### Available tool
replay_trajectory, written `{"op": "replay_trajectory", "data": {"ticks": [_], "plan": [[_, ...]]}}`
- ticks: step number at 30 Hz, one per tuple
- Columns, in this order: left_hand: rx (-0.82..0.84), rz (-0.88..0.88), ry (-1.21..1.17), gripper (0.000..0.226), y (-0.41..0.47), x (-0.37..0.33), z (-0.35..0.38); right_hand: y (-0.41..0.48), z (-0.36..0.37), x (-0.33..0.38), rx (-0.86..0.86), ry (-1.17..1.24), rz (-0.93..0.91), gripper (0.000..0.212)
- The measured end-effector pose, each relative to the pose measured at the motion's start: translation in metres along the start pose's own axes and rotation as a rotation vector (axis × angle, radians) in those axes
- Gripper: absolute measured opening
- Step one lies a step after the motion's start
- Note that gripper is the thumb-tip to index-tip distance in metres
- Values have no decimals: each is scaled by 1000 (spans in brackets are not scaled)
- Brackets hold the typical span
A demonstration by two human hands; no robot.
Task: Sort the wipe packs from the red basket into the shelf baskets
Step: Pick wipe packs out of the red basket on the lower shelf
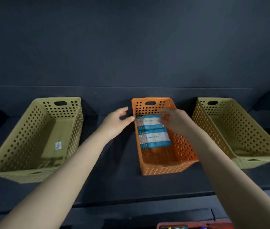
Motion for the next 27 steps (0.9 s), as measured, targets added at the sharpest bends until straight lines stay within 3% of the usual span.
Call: {"op": "replay_trajectory", "data": {"ticks": [5,8,14,19,27], "plan": [[-104,200,19,47,-59,-2,-28,-71,-42,22,-320,78,76,41],[-82,259,-32,43,-116,14,-42,-143,-47,36,-403,186,153,38],[4,191,-72,39,-237,72,-59,-300,-12,42,-314,214,302,38],[130,87,-66,35,-317,120,-35,-417,35,7,-182,209,552,38],[281,-21,-38,36,-381,151,50,-494,55,-89,-68,109,766,35]]}}
Point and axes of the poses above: each hand's wrist, its own y-axis towards the middle knuckle, its own z-axis out of the palm, x = y × z, the point moved 2 cm from there along y, towards the middle knuckle, and after that the axes turned 15 degrees about -x, right-handed, at the moved point
